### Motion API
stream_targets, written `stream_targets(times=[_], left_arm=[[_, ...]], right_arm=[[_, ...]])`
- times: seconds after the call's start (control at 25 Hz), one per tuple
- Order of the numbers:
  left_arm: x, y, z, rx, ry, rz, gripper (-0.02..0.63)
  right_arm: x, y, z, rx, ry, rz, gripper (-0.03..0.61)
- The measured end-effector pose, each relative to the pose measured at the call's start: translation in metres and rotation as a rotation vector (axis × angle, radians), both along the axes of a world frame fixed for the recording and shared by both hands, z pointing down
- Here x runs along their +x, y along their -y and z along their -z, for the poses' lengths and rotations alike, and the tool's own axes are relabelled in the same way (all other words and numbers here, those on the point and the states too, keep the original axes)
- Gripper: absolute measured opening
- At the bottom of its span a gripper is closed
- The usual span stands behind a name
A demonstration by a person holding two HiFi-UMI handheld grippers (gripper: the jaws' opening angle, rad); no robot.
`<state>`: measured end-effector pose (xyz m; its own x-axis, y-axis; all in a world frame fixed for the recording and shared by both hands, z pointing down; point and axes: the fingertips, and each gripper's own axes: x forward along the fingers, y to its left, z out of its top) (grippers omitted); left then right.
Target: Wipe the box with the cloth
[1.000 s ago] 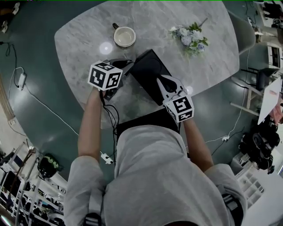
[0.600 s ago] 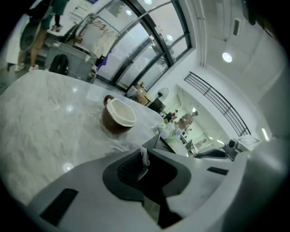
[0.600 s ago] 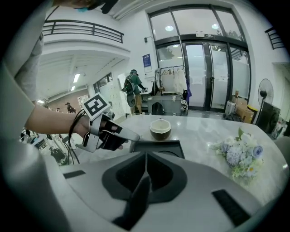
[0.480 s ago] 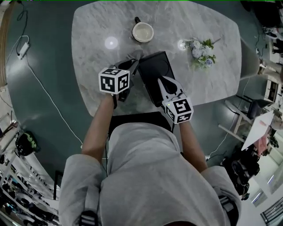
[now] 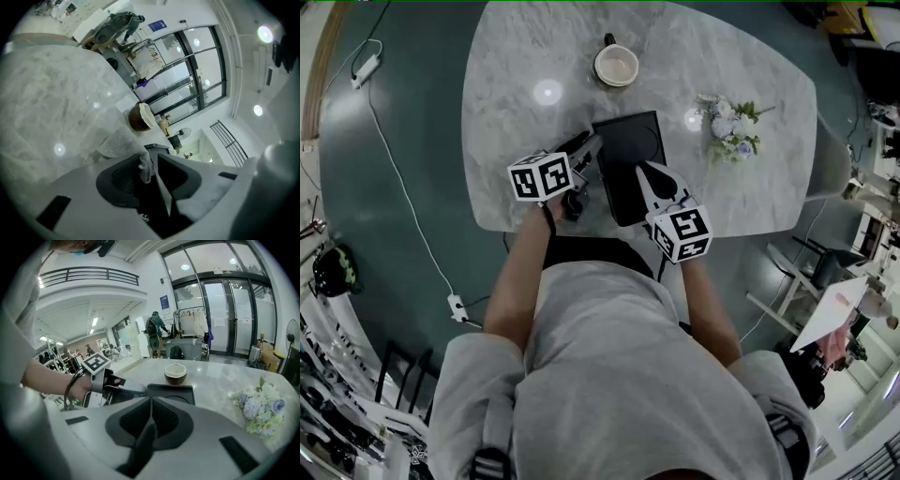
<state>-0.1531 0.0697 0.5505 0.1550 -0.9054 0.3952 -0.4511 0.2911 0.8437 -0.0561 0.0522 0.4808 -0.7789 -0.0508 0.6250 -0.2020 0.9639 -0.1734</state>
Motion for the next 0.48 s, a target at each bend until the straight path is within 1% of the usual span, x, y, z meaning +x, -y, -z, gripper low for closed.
stream_targets(times=[0.12,0.16,0.24,0.4,0.48], left_arm=[[0.000,0.002,-0.001,0.030,-0.037,0.027,0.137],[0.000,0.003,-0.001,0.035,-0.044,0.035,0.138],[0.001,0.003,-0.001,0.040,-0.050,0.048,0.137],[0.002,-0.002,-0.004,0.027,-0.034,0.067,0.135],[0.004,-0.005,-0.005,0.025,-0.037,0.078,0.110]], right_arm=[[0.006,0.004,0.001,0.003,0.000,0.021,0.034],[0.008,0.005,0.001,0.004,-0.001,0.024,0.034],[0.012,0.007,0.000,0.003,-0.003,0.029,0.034],[0.017,0.009,-0.002,0.003,0.001,0.043,0.034],[0.018,0.008,-0.002,0.002,0.004,0.049,0.034]])
